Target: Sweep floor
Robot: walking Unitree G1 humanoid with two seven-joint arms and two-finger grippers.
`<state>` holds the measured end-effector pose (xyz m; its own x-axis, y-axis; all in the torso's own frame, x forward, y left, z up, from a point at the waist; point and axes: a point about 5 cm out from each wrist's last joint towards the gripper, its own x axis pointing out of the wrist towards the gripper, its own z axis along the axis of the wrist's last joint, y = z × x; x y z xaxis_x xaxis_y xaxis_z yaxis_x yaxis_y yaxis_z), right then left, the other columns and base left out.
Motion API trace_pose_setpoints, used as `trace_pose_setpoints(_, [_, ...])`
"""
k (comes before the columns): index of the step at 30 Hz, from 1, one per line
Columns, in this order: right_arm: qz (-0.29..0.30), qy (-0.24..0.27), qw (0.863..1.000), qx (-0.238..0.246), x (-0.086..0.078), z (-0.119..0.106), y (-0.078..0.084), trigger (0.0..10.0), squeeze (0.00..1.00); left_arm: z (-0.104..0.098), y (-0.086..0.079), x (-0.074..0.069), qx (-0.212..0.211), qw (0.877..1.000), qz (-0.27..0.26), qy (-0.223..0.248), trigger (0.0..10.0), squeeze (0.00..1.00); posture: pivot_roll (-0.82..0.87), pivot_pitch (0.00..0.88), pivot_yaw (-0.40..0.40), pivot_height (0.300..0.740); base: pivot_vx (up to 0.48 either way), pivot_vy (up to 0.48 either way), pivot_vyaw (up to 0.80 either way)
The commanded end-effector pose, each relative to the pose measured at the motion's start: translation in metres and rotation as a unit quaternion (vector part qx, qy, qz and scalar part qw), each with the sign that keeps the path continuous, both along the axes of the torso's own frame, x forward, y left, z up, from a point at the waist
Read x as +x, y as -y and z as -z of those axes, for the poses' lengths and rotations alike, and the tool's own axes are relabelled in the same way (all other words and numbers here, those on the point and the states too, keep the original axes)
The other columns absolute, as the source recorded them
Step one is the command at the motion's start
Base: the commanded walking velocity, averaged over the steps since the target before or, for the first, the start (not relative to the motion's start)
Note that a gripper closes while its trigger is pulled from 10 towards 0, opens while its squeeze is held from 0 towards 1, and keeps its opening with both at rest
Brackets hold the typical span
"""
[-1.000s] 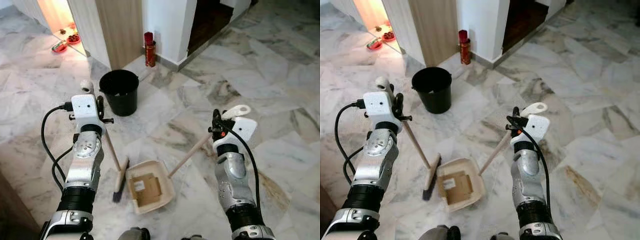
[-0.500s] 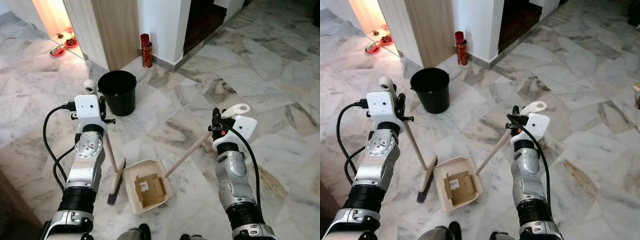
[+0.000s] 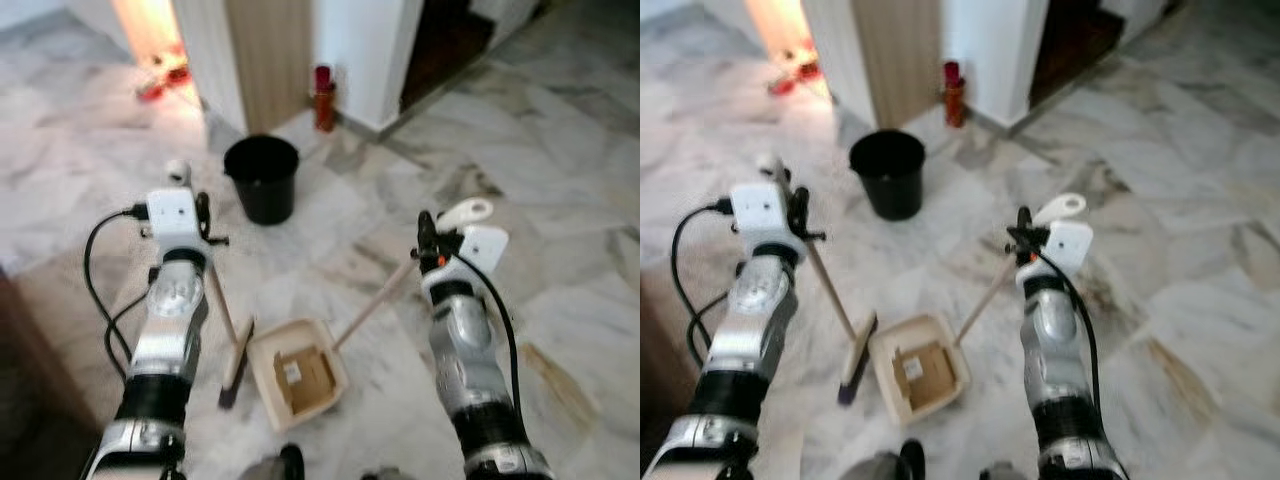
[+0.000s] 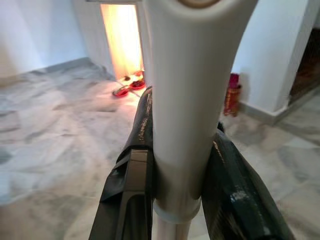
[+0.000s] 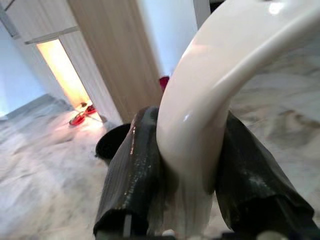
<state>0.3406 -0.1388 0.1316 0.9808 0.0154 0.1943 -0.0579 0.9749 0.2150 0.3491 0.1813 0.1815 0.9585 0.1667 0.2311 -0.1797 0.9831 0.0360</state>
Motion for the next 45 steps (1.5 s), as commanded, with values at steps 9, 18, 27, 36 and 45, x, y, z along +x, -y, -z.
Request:
trace_pose_setpoints(9, [-0.001, 0.017, 1.000, 0.013, 0.0004, -0.0088, 0.0008, 10.0, 0.00, -0.0072, 0.0021, -0.0010, 0.005, 1.000, 0.004, 0.018, 10.0, 0.00, 0.04, 0.152, 0.014, 0.740, 0.037, 0.000, 0.00])
trace_pose_setpoints(18, [0.002, 0.011, 1.000, 0.013, -0.0003, -0.0072, 0.0033, 10.0, 0.00, -0.0064, 0.0022, -0.0013, 0.006, 1.000, 0.001, 0.016, 10.0, 0.00, 0.04, 0.165, 0.010, 0.740, 0.279, 0.000, 0.00])
trace_pose_setpoints(27, [-0.003, 0.010, 1.000, 0.012, 0.0003, -0.0075, 0.0025, 10.0, 0.00, -0.0058, 0.0017, -0.0012, 0.004, 1.000, -0.002, 0.015, 10.0, 0.00, 0.04, 0.171, 0.005, 0.740, 0.301, 0.000, 0.00])
trace_pose_setpoints(36, [-0.007, 0.008, 1.000, 0.011, 0.0005, -0.0076, 0.0019, 10.0, 0.00, -0.0055, 0.0008, -0.0012, 0.004, 1.000, -0.005, 0.015, 10.0, 0.00, 0.04, 0.174, 0.004, 0.740, 0.303, 0.000, 0.00])
trace_pose_setpoints(45, [-0.015, 0.012, 1.000, -0.002, -0.0002, -0.0087, 0.0005, 10.0, 0.00, -0.0058, 0.0008, -0.0013, 0.003, 1.000, -0.008, 0.015, 10.0, 0.00, 0.04, 0.177, -0.001, 0.740, 0.303, 0.000, 0.00])
